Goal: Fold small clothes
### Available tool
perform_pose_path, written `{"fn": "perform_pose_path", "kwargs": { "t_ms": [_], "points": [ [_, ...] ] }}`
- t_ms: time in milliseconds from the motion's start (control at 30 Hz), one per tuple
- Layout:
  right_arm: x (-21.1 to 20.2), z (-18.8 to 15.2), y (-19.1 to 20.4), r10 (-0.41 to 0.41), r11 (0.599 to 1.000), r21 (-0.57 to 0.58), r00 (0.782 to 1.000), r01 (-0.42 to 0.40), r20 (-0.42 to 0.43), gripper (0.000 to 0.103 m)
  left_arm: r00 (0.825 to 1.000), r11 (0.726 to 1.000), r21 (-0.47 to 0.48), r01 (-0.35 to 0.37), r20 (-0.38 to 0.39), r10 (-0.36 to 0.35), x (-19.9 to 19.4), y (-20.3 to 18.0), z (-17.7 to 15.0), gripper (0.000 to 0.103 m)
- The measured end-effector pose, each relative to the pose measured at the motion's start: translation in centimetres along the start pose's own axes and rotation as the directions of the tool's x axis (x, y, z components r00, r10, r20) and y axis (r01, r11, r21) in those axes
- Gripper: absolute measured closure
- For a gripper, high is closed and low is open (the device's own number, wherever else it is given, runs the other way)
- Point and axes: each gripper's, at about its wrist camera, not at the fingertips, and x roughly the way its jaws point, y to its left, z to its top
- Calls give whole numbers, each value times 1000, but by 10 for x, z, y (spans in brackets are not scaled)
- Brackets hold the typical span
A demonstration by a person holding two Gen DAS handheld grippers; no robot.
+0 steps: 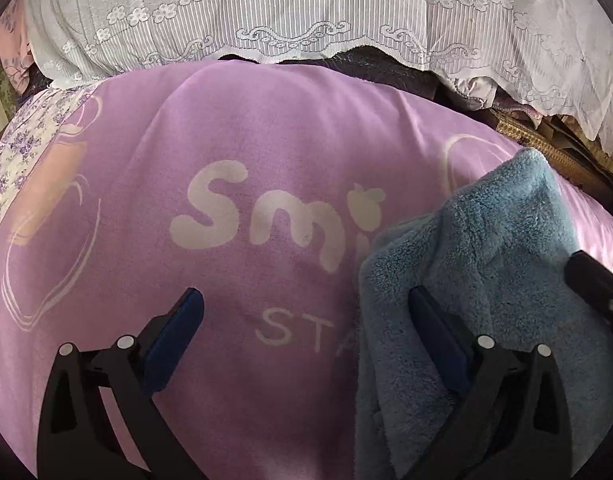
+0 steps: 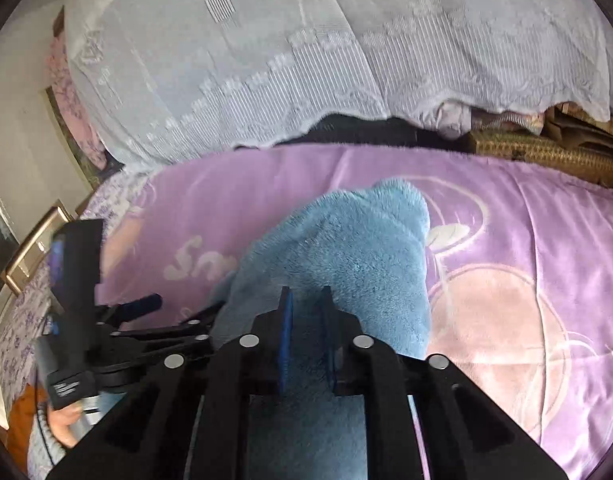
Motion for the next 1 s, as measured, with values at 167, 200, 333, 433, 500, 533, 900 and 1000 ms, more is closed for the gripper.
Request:
{"fn": "perform_pose_path", "kwargs": {
  "t_ms": [167, 200, 333, 433, 500, 533, 900, 1000],
  "points": [
    [27, -27, -35, 59, 992, 112, 998, -59, -1, 99, 998, 998, 12, -54, 29, 53, 6, -10, -7, 4],
    [29, -29, -41, 83, 987, 138, 997, -83, 5, 100, 997, 997, 20, -69, 42, 68, 5, -13, -8, 4],
    [28, -31, -45, 99, 983, 153, 995, -99, 7, 100, 993, 996, 32, -89, 79, 86, -2, -16, -9, 4],
    [6, -33, -29, 40, 993, 110, 997, -47, 70, 99, 982, 991, 70, -117, 160, 104, -29, -20, -10, 4],
    [-16, -36, -18, -7, 998, 64, 992, -1, 127, 92, 971, 992, 74, -104, 222, 86, -53, -21, -15, 4],
    [-28, -40, -13, -16, 999, 46, 989, 9, 150, 92, 971, 994, 70, -80, 233, 62, -62, -21, -17, 4],
    [-66, -102, -12, -6, 1000, -17, 996, 8, 83, 91, 991, 998, -19, -52, 123, 54, -61, -23, -77, 4],
    [-65, -106, -12, -18, 999, -27, 997, 20, 80, 91, 974, 991, 11, -136, 182, 132, -65, -35, -89, 4]
  ]
}}
